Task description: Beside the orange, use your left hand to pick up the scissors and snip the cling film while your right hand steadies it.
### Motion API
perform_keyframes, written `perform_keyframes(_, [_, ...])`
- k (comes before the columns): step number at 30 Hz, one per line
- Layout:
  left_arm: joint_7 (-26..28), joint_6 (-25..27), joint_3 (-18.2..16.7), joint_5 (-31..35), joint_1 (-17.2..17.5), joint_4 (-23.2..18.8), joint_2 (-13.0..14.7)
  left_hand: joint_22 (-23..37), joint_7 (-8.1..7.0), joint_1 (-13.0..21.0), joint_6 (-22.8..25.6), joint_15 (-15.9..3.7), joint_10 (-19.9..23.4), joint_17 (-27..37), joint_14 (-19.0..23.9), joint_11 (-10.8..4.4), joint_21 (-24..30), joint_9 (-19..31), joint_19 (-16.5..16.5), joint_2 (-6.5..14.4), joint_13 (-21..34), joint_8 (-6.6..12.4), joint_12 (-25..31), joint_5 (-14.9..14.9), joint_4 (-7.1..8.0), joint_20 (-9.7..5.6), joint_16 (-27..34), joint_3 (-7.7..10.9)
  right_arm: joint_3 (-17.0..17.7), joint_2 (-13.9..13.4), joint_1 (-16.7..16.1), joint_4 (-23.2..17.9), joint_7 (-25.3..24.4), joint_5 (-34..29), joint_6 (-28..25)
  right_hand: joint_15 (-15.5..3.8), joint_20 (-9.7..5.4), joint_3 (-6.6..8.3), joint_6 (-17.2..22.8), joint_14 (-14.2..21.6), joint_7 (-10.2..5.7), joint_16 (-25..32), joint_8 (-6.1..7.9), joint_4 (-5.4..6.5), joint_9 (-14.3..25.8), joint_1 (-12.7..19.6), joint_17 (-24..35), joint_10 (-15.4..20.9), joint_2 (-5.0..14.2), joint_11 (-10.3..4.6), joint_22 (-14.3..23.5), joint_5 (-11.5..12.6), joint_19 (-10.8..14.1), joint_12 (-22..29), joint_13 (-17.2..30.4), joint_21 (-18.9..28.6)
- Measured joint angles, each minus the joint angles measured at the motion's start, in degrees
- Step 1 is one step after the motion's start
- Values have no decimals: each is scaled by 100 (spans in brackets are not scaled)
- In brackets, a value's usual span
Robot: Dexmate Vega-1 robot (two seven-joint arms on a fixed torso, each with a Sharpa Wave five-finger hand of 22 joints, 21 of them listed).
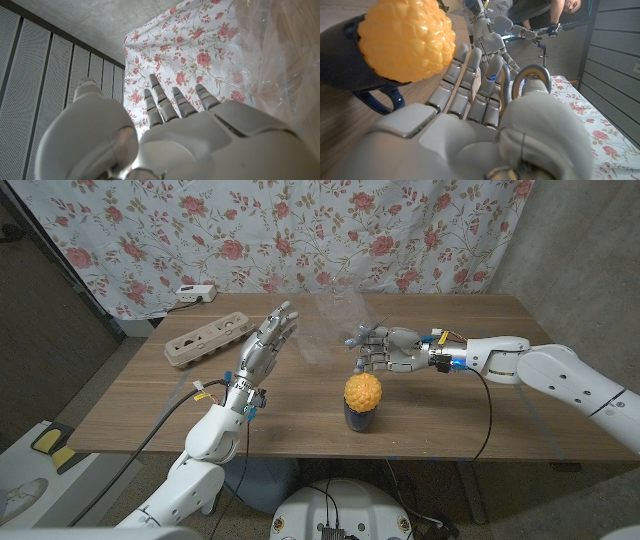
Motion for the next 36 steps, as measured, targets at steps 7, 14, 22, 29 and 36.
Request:
perform_keyframes(7, [86,-53,-83,74,119,-101,42,0,-2,0,18,0,0,0,0,0,0,0,0,0,4,0,0,21,0,0,0,0,-36,98,-26,30,44,-63,163,0,-25,9,31,0,-31,-70,0,-13,17,0,12,-1,0,0,-27,0,-25,0,13,0])
perform_keyframes(14, [147,-90,-156,129,219,-165,72,0,-1,0,60,0,-1,1,0,0,0,0,0,0,3,0,0,21,9,0,0,-9,-49,171,-15,67,55,-155,298,0,-22,9,30,0,-32,-99,0,-41,16,-1,37,-23,1,-21,-54,24,-86,22,-1,0])
perform_keyframes(22, [203,-179,-255,183,342,-218,84,0,-10,8,69,0,-1,-26,0,0,0,0,0,55,3,0,0,41,24,0,0,-24,-32,228,50,69,37,-196,411,0,-53,9,60,-1,-63,-142,-28,-41,16,-74,69,-22,75,-22,-80,24,-116,58,13,43])
perform_keyframes(29, [226,-226,-327,192,427,-264,97,0,20,8,99,2,-1,-26,2,0,0,0,2,55,3,0,-40,63,41,2,-1,-41,68,242,92,26,34,-211,528,-9,-53,9,90,71,-94,-142,-28,-40,43,-127,96,1,82,-44,-106,24,-115,67,6,73])
perform_keyframes(36, [227,-247,-367,186,470,-278,98,0,0,-15,120,22,-1,-38,22,0,0,0,0,77,2,0,-61,84,64,42,20,-64,240,183,-14,-94,29,-178,687,1,-63,9,177,141,-114,-190,-13,-40,70,-149,172,9,107,-52,-127,24,-126,111,13,109])
